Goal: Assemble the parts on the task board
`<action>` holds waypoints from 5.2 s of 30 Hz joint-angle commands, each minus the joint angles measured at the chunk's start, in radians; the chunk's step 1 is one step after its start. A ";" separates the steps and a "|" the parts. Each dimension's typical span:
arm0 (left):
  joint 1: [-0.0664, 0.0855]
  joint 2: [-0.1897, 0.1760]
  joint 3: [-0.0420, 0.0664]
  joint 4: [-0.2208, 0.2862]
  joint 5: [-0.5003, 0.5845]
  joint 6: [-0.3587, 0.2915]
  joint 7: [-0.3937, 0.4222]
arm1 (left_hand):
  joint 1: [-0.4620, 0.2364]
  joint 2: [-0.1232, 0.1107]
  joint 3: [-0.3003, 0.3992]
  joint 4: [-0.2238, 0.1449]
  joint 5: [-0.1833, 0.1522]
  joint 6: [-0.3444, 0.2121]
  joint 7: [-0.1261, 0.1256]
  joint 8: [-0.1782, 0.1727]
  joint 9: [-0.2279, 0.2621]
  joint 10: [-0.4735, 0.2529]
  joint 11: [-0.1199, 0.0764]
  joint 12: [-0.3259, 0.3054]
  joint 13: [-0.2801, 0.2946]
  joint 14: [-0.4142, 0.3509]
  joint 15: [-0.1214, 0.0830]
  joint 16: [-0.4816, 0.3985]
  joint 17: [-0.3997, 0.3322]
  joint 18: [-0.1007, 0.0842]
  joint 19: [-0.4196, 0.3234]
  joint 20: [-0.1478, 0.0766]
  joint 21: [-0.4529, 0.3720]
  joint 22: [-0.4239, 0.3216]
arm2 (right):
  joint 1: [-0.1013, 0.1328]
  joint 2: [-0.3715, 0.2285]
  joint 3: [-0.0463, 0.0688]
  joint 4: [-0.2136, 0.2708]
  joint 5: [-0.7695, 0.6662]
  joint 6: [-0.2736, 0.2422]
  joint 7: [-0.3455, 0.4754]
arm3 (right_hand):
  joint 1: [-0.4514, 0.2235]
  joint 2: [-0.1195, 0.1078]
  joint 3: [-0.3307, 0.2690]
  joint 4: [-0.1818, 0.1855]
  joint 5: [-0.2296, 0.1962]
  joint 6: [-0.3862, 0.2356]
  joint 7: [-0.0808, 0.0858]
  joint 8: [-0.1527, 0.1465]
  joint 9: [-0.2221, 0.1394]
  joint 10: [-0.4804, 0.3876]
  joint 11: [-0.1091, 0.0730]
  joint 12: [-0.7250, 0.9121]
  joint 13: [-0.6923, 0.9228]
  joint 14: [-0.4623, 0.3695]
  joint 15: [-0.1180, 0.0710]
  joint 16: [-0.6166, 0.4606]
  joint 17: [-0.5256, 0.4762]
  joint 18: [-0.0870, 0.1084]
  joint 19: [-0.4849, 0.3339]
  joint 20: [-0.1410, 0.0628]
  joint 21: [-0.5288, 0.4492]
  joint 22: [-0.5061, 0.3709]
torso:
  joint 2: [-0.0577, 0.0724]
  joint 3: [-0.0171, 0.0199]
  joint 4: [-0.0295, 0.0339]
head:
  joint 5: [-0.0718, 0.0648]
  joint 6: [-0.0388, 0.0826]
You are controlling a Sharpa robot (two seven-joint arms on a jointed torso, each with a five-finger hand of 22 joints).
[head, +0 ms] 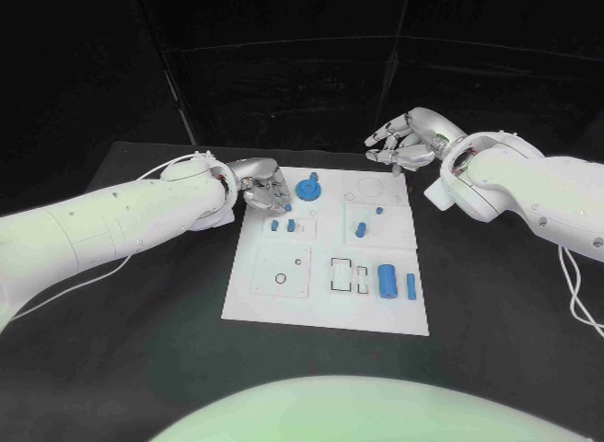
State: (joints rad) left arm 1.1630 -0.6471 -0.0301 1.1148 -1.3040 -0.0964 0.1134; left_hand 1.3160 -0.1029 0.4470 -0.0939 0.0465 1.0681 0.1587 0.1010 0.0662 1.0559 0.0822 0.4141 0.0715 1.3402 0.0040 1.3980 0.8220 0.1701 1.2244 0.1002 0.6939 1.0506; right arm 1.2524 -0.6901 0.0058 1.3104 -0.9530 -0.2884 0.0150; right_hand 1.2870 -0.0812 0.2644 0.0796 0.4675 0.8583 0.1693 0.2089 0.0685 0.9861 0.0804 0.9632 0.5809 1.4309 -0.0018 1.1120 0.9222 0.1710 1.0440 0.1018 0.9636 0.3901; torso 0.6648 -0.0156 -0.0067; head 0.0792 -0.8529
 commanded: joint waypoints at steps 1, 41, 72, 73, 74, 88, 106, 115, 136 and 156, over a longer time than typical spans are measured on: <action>0.001 -0.002 0.001 0.001 0.003 0.001 0.000 | 0.005 -0.010 0.003 -0.002 0.002 -0.008 -0.001 -0.004 -0.001 0.001 0.004 -0.006 0.001 -0.002 0.004 -0.005 -0.002 -0.001 0.001 0.008 0.002 0.000 | 0.002 0.000 0.001 0.001 0.002 -0.008 0.007 | 0.008 -0.005 0.002 0.006 0.001 0.006 -0.003 0.007 0.000 0.000 -0.006 0.006 -0.002 0.004 -0.004 -0.003 -0.001 0.013 0.005 -0.001 -0.005 -0.002 | 0.000 -0.0002 0.0003 | 0.000 0.001; 0.013 -0.217 -0.003 0.305 1.175 -0.114 0.344 | -0.056 -0.011 -0.034 0.030 0.002 -0.009 0.006 0.007 0.002 0.001 0.014 -0.035 0.000 -0.206 0.016 -0.234 -0.456 0.011 -0.088 0.022 -0.164 -0.090 | -0.040 -0.085 -0.002 0.100 -0.677 0.112 -0.122 | 0.067 -0.068 0.069 -0.077 -0.188 0.105 -0.005 -0.044 -0.005 0.027 0.013 -0.629 -0.437 0.048 0.006 0.067 0.101 0.012 0.029 0.002 0.045 0.026 | -0.012 -0.0157 -0.0008 | -0.123 0.083; 0.006 -0.228 -0.006 0.382 1.246 -0.049 0.362 | -0.010 0.029 -0.120 0.024 0.003 -0.056 0.031 0.014 0.001 -0.054 0.039 -0.072 -0.005 -0.212 0.034 -0.537 -0.577 0.012 -0.085 0.038 -0.376 -0.294 | -0.107 0.012 -0.004 0.003 -0.713 0.135 -0.115 | 0.112 -0.025 0.108 -0.115 -0.252 0.152 -0.004 -0.081 0.002 0.046 0.019 -0.688 -0.513 0.065 0.012 0.154 0.186 0.014 0.036 0.012 0.093 0.055 | -0.010 -0.0133 -0.0014 | -0.114 0.070; 0.006 -0.227 -0.006 0.382 1.246 -0.049 0.361 | -0.010 0.030 -0.121 0.025 0.003 -0.056 0.032 0.014 0.001 -0.054 0.039 -0.073 -0.005 -0.212 0.034 -0.538 -0.577 0.012 -0.084 0.038 -0.377 -0.295 | -0.108 0.013 -0.004 0.001 -0.712 0.140 -0.115 | 0.113 -0.023 0.113 -0.116 -0.255 0.159 -0.007 -0.079 0.003 0.051 0.018 -0.689 -0.514 0.065 0.010 0.156 0.188 0.014 0.037 0.011 0.097 0.060 | -0.010 -0.0136 -0.0012 | -0.114 0.070; 0.006 -0.227 -0.006 0.381 1.246 -0.048 0.361 | -0.010 0.030 -0.121 0.024 0.003 -0.057 0.033 0.014 0.001 -0.055 0.040 -0.073 -0.005 -0.211 0.035 -0.539 -0.577 0.012 -0.083 0.038 -0.378 -0.296 | -0.108 0.015 -0.004 -0.001 -0.712 0.144 -0.116 | 0.112 -0.021 0.118 -0.117 -0.256 0.164 -0.008 -0.079 0.003 0.055 0.016 -0.690 -0.515 0.065 0.009 0.157 0.188 0.013 0.038 0.010 0.100 0.064 | -0.011 -0.0139 -0.0011 | -0.115 0.069; 0.005 -0.222 -0.007 0.378 1.246 -0.043 0.356 | -0.008 0.031 -0.124 0.023 0.003 -0.062 0.037 0.015 0.001 -0.059 0.043 -0.075 -0.006 -0.208 0.036 -0.544 -0.577 0.011 -0.079 0.039 -0.382 -0.303 | -0.118 0.030 -0.004 -0.021 -0.710 0.190 -0.128 | 0.108 -0.021 0.135 -0.122 -0.260 0.174 -0.008 -0.082 0.001 0.068 0.014 -0.699 -0.518 0.064 0.007 0.157 0.182 0.012 0.040 0.007 0.113 0.078 | -0.011 -0.0131 0.0000 | -0.115 0.060; 0.004 -0.219 -0.008 0.373 1.246 -0.038 0.347 | -0.007 0.032 -0.128 0.022 0.003 -0.068 0.040 0.015 0.000 -0.064 0.045 -0.077 -0.006 -0.206 0.038 -0.550 -0.576 0.011 -0.076 0.040 -0.387 -0.309 | -0.131 0.036 -0.004 -0.030 -0.712 0.175 -0.134 | 0.115 0.013 0.191 -0.135 -0.286 0.213 -0.014 -0.077 0.004 0.113 0.007 -0.706 -0.515 0.064 0.001 0.165 0.180 0.011 0.037 0.003 0.135 0.097 | -0.012 -0.0136 -0.0003 | -0.114 0.054; 0.004 -0.220 -0.008 0.374 1.246 -0.038 0.344 | -0.006 0.034 -0.129 0.022 0.003 -0.071 0.041 0.014 0.000 -0.067 0.046 -0.077 -0.005 -0.205 0.039 -0.553 -0.576 0.011 -0.074 0.040 -0.390 -0.313 | -0.133 0.032 -0.003 -0.023 -0.746 0.113 -0.158 | 0.141 0.034 0.293 -0.189 -0.329 0.256 -0.022 -0.072 0.006 0.172 -0.004 -0.713 -0.514 0.063 -0.010 0.170 0.175 0.002 0.051 -0.011 0.189 0.165 | -0.011 -0.0137 -0.0002 | -0.115 0.053; 0.004 -0.226 -0.008 0.375 1.246 -0.033 0.338 | 0.001 0.037 -0.130 0.018 0.003 -0.077 0.043 0.015 0.000 -0.072 0.048 -0.078 -0.005 -0.204 0.039 -0.558 -0.576 0.011 -0.071 0.040 -0.395 -0.319 | -0.133 -0.027 -0.003 0.061 -0.726 -0.021 -0.145 | 0.102 0.011 0.340 -0.214 -0.333 0.262 -0.019 -0.085 0.002 0.184 -0.003 -0.738 -0.514 0.064 -0.008 0.177 0.173 -0.001 0.053 -0.010 0.225 0.203 | -0.011 -0.0140 -0.0011 | -0.110 0.057; 0.004 -0.226 -0.008 0.365 1.246 -0.029 0.335 | 0.002 0.037 -0.131 0.018 0.003 -0.080 0.044 0.015 0.000 -0.074 0.049 -0.079 -0.005 -0.204 0.040 -0.561 -0.576 0.011 -0.070 0.040 -0.397 -0.321 | -0.131 -0.077 0.000 0.312 -0.687 -0.072 -0.140 | 0.088 0.005 0.335 -0.213 -0.344 0.264 -0.019 -0.087 0.002 0.184 -0.002 -0.744 -0.514 0.065 -0.007 0.182 0.176 -0.002 0.053 -0.008 0.230 0.208 | -0.011 -0.0154 0.0007 | -0.070 0.056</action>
State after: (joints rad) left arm 1.1658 -0.8741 -0.0387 1.4800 -0.0616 -0.1396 0.4461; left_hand 1.3129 -0.0707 0.3202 -0.0775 0.0465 0.9931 0.2017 0.1097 0.0676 0.9880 0.1287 0.3378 0.0675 1.1330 0.0432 0.8433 0.2473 0.1686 1.1490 0.1401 0.3040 0.7302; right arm 1.1192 -0.7695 0.0047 1.6148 -1.6515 -0.3354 -0.1322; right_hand 1.3847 -0.0796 0.5990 -0.1328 0.1303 1.1162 0.1518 0.1268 0.0704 1.1526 0.0907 0.2264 0.0656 1.4631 -0.0055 1.2877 1.0980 0.1710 1.0956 0.0927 1.1879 0.5971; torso 0.6532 -0.0303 -0.0075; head 0.0004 -0.7970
